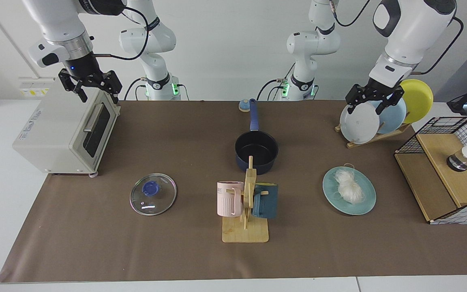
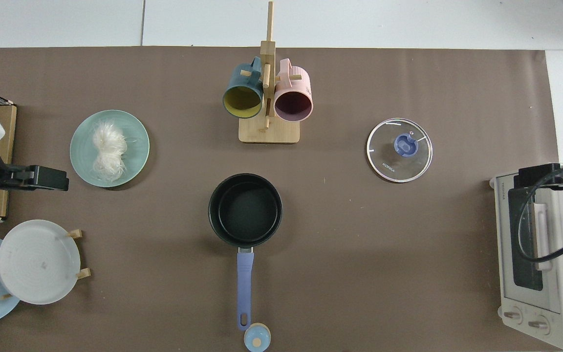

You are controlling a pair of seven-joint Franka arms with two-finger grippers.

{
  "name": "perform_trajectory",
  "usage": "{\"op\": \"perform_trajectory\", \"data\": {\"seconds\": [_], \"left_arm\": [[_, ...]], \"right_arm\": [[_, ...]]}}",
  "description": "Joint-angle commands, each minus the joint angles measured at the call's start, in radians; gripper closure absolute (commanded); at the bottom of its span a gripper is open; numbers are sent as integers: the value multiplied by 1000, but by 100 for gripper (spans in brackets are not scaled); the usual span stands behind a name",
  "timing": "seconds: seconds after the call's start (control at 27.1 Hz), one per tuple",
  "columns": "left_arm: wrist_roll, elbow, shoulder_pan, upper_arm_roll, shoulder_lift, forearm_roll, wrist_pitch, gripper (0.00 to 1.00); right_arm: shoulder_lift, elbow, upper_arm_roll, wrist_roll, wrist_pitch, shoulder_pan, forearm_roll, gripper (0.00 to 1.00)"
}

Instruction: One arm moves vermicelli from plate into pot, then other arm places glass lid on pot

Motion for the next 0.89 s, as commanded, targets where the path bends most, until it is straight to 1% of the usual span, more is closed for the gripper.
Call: {"op": "perform_trajectory", "data": {"seconds": [0.0,0.15,0.52,0.59,0.78,0.85], "left_arm": [[-3,1,-8,6,-7,10,5,0],[-3,1,-8,5,-7,10,5,0],[-3,1,-8,6,-5,10,5,0],[-3,1,-8,5,-4,10,5,0],[-3,1,-8,6,-5,10,5,0],[-3,1,-10,5,-7,10,5,0]], "right_arm": [[-9,0,3,-23,1,-8,10,0],[-10,0,3,-22,1,-6,1,0],[-4,-9,8,-37,-1,-5,8,0],[-1,-18,8,-37,2,8,10,0],[23,-58,8,-37,76,11,10,0],[42,-58,8,-28,88,23,10,0]]}}
